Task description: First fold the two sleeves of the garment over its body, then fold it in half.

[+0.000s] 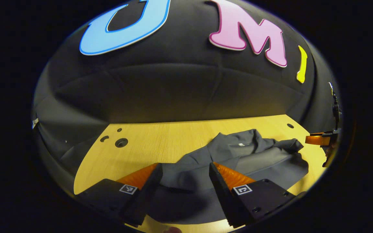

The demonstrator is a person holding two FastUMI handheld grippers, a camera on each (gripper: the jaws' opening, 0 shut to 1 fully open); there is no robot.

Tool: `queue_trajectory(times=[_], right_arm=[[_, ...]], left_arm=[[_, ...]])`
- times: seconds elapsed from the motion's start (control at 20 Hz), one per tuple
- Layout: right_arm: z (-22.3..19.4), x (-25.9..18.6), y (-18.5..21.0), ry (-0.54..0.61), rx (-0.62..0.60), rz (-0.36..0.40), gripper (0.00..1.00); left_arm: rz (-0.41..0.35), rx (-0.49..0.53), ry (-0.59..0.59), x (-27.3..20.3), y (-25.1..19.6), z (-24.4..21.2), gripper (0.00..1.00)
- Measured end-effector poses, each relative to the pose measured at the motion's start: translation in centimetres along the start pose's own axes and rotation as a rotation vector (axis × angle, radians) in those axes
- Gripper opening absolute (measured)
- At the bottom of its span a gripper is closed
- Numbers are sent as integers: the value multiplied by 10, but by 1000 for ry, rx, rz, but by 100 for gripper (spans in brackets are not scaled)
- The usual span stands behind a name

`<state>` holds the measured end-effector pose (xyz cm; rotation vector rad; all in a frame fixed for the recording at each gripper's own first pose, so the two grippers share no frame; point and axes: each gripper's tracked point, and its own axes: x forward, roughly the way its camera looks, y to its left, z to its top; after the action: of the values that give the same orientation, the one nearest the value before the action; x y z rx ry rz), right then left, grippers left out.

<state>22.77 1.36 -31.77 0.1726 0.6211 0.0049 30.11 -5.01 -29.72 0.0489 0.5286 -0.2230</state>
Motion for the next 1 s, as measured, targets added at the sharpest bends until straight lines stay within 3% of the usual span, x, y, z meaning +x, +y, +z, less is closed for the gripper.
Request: queue_trajectory(times=[0.1, 0.15, 0.2, 0.5, 1.0], right_arm=[[9, -23, 1, -32, -29, -2, 83], [14, -35, 0, -55, -46, -2, 74], [19, -49, 2, -75, -51, 1, 84], [35, -121, 2, -169, -14, -19, 85], [4, -200, 8, -193, -7, 43, 86]], left_arm=[[6, 24, -41, -24, -6, 13, 92], [7, 40, -64, -36, -10, 20, 92], [4, 46, -86, -49, -17, 25, 92], [0, 68, -158, -115, -44, 36, 91], [-64, 12, -27, -221, -66, -6, 92]])
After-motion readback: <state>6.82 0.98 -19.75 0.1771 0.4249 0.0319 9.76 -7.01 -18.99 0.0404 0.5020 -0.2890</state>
